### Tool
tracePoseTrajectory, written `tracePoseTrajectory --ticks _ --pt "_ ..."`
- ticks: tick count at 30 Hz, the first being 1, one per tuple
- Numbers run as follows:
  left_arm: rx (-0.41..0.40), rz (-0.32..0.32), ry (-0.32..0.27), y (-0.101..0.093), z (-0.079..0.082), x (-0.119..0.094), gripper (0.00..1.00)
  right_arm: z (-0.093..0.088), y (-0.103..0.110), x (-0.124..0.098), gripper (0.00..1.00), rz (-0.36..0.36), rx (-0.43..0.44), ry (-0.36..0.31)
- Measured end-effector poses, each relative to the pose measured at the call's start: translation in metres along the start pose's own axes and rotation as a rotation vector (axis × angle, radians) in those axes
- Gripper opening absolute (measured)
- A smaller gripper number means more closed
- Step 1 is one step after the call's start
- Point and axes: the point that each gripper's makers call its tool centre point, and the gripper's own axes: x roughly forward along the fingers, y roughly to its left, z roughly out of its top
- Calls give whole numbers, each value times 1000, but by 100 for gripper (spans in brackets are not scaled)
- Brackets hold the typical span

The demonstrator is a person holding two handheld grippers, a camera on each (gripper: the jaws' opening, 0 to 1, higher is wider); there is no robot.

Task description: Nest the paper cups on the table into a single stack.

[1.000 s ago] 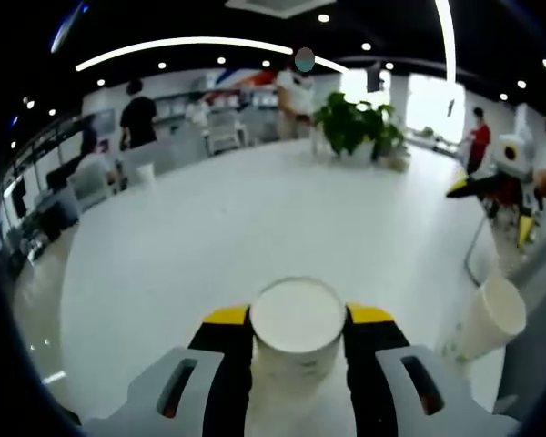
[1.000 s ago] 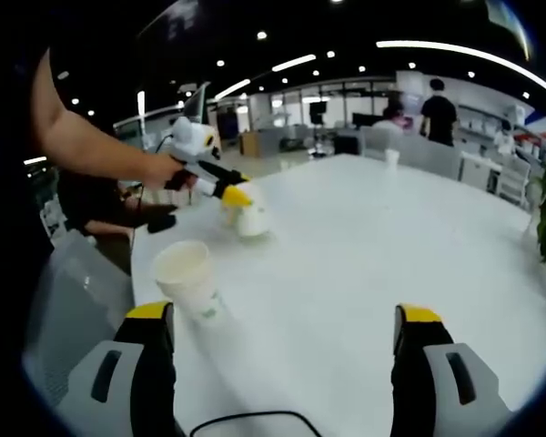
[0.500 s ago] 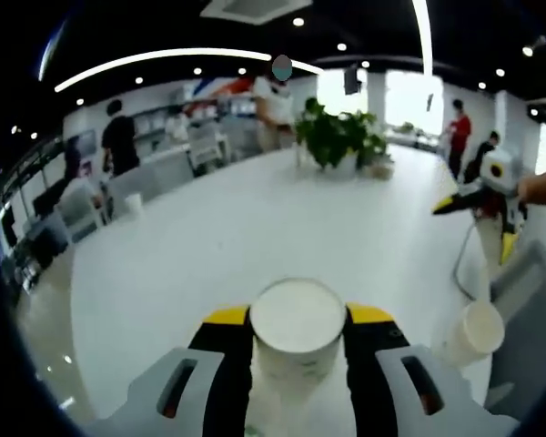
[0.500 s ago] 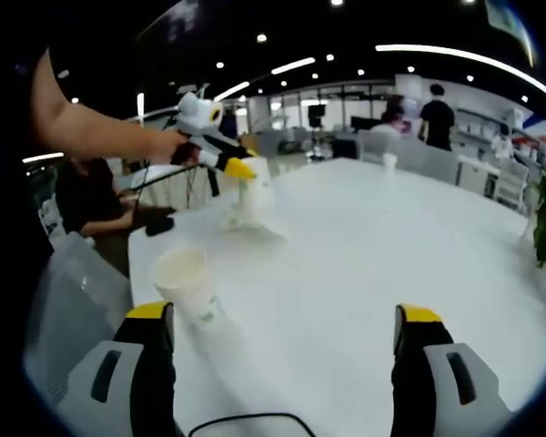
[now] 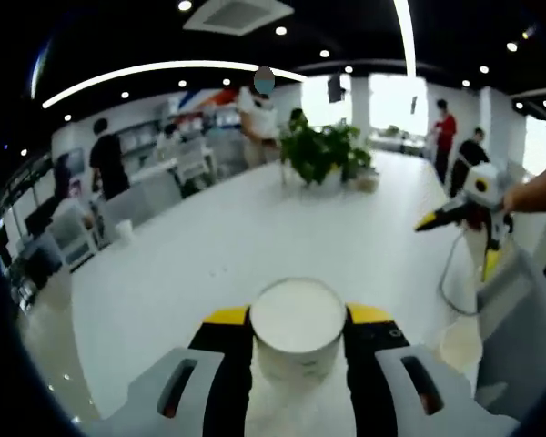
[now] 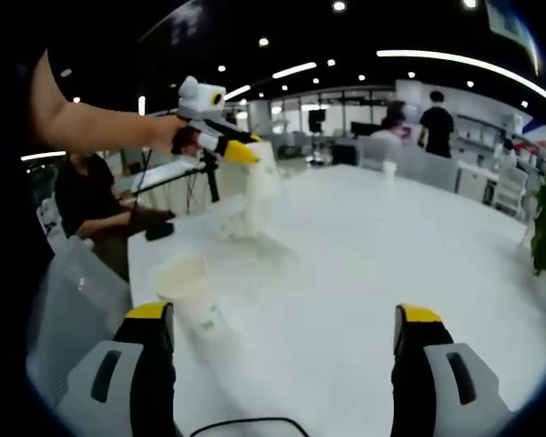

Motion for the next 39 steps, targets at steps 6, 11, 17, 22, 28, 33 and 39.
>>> tracePoseTrajectory --ticks 6,11,17,22,28,33,39 --pt "28 -25 -11 -10 14 -5 37 3 1 -2 99 0 -3 -6" --pt "57 -43 -6 -19 20 -8 37 4 4 -3 99 1 -9 -11" --pt "76 -73 -4 -33 27 -9 37 7 3 -4 99 -2 -14 -15" --pt "77 -89 -8 -40 34 -11 37 9 2 -6 99 -6 -16 -22" --pt "93 -115 -15 -51 44 -13 37 12 2 -7 99 -9 -16 -31" --pt "113 -145 -26 -64 54 -16 37 16 3 -8 99 -13 -13 -42" --pt "128 -182 -36 -79 59 -19 37 26 6 -7 99 -14 -10 -66"
